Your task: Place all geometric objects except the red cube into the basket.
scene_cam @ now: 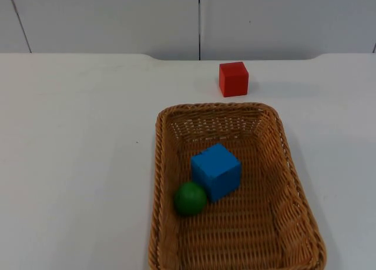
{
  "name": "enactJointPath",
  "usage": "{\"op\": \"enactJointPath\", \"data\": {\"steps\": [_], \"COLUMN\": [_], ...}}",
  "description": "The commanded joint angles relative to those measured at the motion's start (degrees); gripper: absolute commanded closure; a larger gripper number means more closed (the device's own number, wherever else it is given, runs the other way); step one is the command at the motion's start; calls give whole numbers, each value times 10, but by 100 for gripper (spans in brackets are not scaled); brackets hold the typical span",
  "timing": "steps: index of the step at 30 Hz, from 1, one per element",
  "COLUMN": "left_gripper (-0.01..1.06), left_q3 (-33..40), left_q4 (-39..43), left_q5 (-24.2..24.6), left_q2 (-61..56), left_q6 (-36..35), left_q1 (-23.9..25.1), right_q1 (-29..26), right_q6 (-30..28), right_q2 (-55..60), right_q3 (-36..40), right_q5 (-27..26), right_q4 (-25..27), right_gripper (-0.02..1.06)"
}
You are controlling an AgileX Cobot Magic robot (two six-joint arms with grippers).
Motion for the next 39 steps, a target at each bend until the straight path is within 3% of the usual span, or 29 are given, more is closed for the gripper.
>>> {"op": "enactJointPath", "data": {"steps": [1, 29, 35, 39], "left_gripper": [6, 6, 6, 6], "left_q3": [12, 12, 12, 12], "left_q4": [10, 10, 10, 10], "left_q5": [22, 22, 22, 22], "left_q2": [-2, -2, -2, -2], "left_q6": [-5, -5, -5, -5], "left_q1": [3, 3, 3, 3], "right_q1": [1, 1, 1, 1], "right_q6": [0, -1, -61, -63], "right_q2": [-2, -2, -2, -2], "right_q3": [1, 1, 1, 1], "right_q5": [-8, -8, -10, -10], "right_q4": [0, 0, 43, 45], "right_gripper": [26, 26, 26, 26]}}
